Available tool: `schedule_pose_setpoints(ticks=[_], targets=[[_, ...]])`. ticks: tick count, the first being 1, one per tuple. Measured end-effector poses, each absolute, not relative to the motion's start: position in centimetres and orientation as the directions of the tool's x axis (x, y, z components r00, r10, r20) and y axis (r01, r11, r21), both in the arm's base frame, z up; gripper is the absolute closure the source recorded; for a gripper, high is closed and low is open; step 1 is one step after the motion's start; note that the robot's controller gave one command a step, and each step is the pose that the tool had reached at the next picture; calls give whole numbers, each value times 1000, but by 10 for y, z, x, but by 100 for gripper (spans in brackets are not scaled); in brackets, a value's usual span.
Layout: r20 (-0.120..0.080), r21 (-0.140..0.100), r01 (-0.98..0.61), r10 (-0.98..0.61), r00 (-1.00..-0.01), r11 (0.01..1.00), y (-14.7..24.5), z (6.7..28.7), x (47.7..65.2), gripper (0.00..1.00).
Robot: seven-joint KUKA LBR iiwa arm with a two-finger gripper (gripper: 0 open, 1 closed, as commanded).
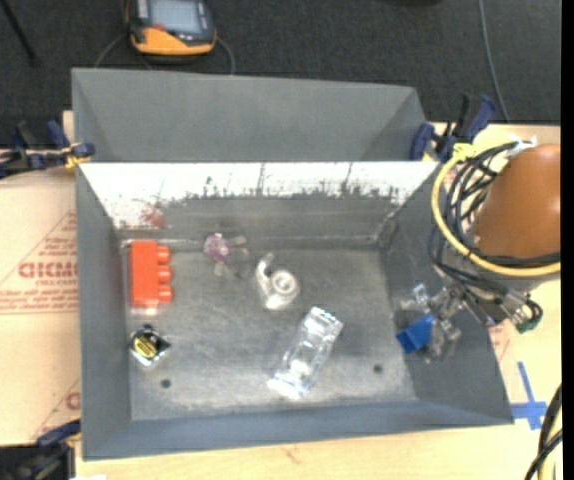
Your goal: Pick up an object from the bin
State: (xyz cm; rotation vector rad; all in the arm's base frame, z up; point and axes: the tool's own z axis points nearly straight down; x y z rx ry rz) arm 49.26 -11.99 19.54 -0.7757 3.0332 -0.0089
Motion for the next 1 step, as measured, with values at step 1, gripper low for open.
schedule_pose_setpoints(ticks=[1], targets=[[-4, -7, -834, -834, -552, 552, -102, 265, 503, 100]])
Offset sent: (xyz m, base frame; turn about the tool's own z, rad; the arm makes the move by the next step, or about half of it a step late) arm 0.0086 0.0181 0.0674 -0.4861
